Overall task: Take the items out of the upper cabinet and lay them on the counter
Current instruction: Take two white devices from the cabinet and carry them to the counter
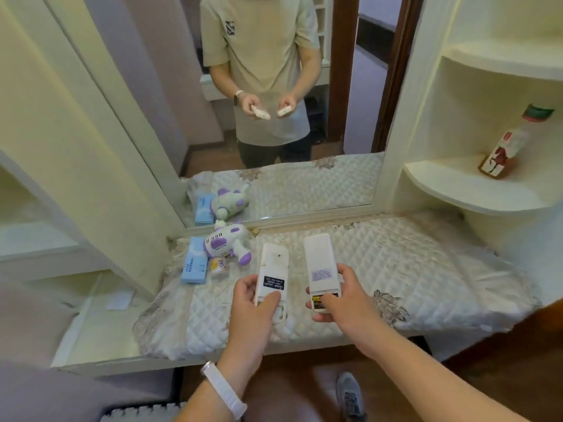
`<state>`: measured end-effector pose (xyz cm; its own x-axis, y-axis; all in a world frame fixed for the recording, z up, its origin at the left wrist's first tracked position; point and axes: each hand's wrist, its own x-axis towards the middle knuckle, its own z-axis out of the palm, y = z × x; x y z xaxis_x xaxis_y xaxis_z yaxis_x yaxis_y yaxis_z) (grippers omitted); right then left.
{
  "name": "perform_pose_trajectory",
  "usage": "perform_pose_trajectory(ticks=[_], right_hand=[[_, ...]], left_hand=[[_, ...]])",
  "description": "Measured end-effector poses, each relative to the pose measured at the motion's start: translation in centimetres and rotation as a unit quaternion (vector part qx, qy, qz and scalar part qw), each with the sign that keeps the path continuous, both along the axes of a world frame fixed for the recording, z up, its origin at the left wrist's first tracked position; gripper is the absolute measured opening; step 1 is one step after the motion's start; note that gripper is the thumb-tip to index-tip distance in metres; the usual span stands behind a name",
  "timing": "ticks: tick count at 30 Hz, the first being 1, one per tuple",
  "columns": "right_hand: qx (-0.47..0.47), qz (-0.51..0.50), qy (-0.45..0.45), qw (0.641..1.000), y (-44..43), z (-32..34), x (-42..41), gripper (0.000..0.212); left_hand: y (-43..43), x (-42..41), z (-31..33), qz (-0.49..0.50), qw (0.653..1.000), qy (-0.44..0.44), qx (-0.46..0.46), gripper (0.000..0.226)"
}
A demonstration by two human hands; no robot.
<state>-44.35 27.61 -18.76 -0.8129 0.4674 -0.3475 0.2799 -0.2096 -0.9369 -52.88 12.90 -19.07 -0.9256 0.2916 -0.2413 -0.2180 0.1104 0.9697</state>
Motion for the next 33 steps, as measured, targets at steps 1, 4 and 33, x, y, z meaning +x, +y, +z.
perform_pose_trajectory(ticks=[1,4,33], right_hand=[[-0.001,0.014,-0.003,1.000,1.4,-0.4,-1.0,0.047],[-0.013,0.047,-0.015,0.999,5.3,-2.0,-3.7,0.050],[-0.029,0.102,-0.256,0.961,15.2,-14.8,-20.0,0.049]], left_hand=[[1.1,-0.9,-0.3,0.010,1.000,-0.009,-0.002,0.033],[4.5,-3.4,-1.3,0.049,0.998,-0.045,-0.006,0.031],[13.3,-19.1,-15.2,0.086,0.959,-0.249,-0.099,0.028]])
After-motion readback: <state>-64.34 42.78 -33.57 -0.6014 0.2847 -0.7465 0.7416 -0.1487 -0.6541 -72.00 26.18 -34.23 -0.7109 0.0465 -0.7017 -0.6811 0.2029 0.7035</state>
